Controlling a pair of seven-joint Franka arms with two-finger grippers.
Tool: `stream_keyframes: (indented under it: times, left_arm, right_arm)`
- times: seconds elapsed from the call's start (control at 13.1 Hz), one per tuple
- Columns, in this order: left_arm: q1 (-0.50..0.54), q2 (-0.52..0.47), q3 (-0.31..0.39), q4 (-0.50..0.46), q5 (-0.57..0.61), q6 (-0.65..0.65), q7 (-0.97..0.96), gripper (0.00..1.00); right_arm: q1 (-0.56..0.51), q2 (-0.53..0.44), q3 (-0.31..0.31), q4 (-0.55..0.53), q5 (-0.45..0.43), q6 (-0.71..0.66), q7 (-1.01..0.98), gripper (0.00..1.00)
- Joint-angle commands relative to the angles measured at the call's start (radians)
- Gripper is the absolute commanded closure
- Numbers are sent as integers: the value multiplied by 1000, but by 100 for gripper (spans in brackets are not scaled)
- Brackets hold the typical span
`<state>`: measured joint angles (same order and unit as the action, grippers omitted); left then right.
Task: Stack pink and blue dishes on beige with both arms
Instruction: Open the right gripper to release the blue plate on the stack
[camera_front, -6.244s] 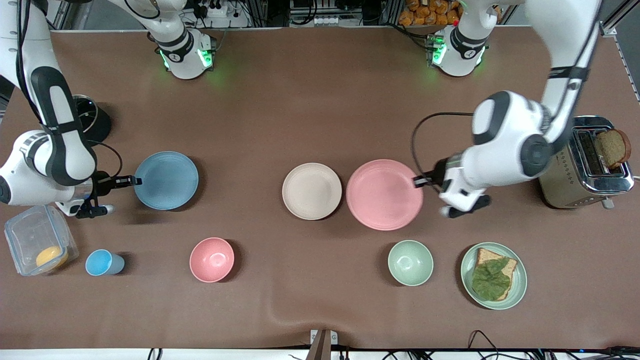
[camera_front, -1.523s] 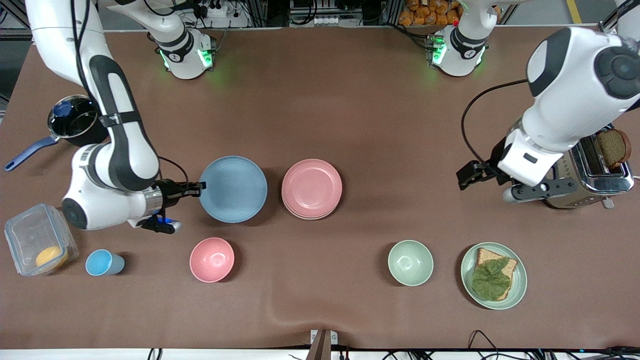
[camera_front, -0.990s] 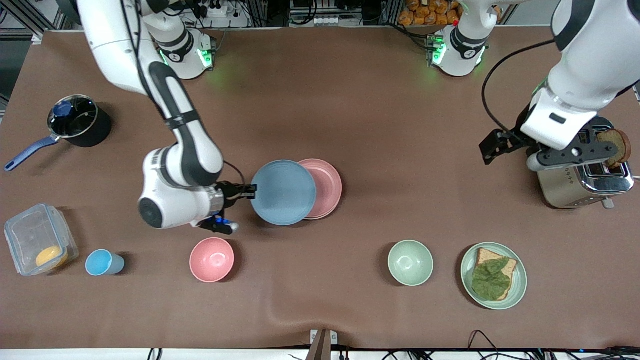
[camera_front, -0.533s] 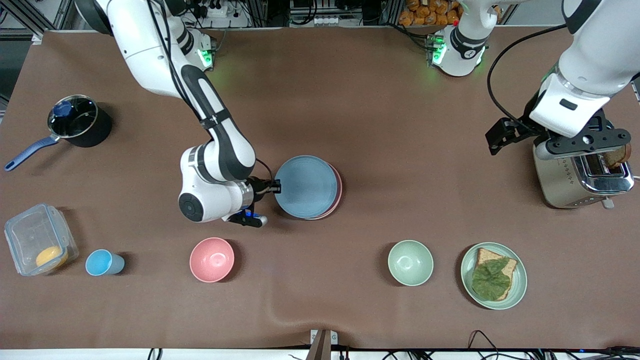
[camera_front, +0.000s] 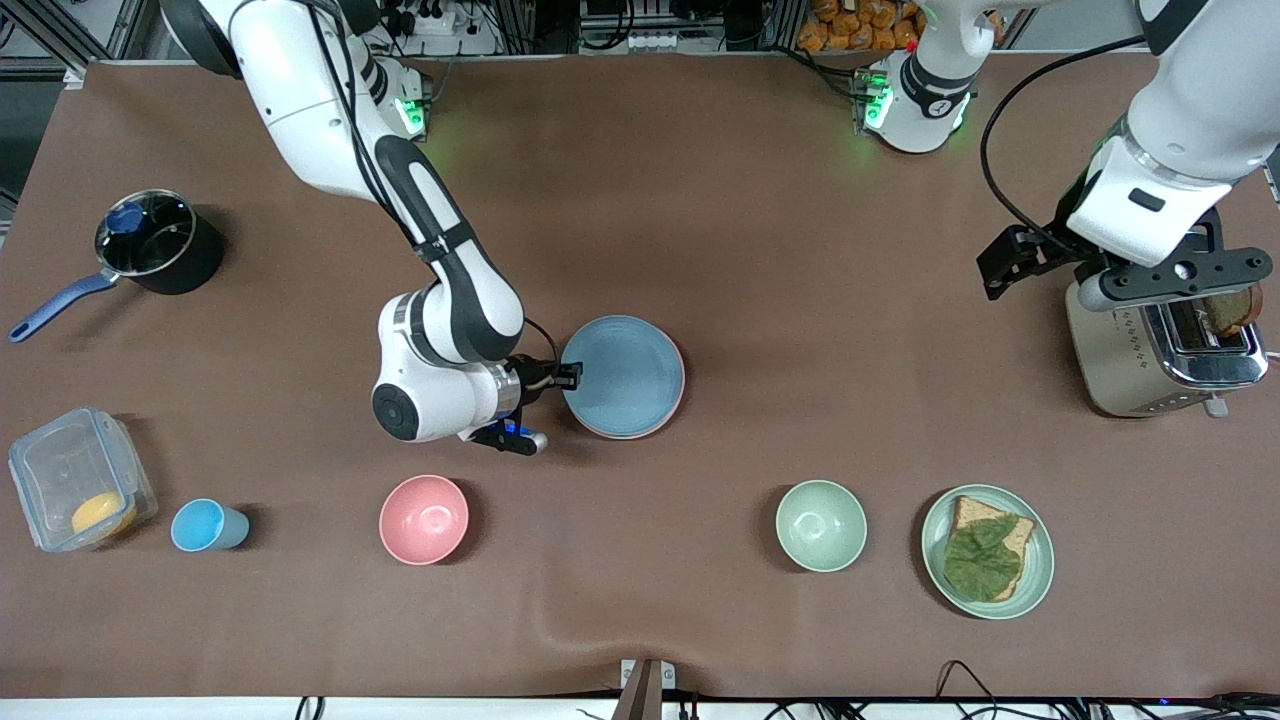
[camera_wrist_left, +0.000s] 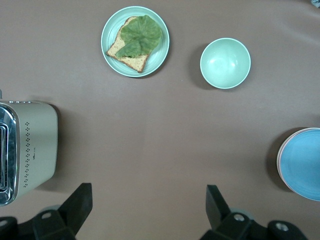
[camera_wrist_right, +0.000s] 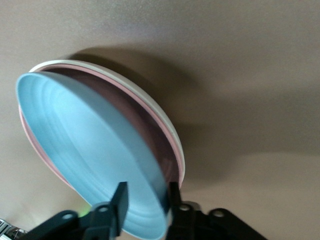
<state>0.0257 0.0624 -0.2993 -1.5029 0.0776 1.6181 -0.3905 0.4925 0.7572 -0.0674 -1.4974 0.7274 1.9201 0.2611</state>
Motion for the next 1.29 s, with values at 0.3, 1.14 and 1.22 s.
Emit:
stream_keyframes:
  times: [0.3,1.14,1.22]
  left_arm:
    - [-58,-61,161,7,-1,-44,172,0]
    - [-56,-70,192,6,-42,-80,220,0]
    - [-58,-69,192,6,-42,-78,220,0]
  right_arm:
    - [-69,-9,-6,60,17,-26,-11,0]
    - [-236,-90,-34,129,-411,-179,-42,0]
    - [-259,-122,-35,126,-437,-193,-58,0]
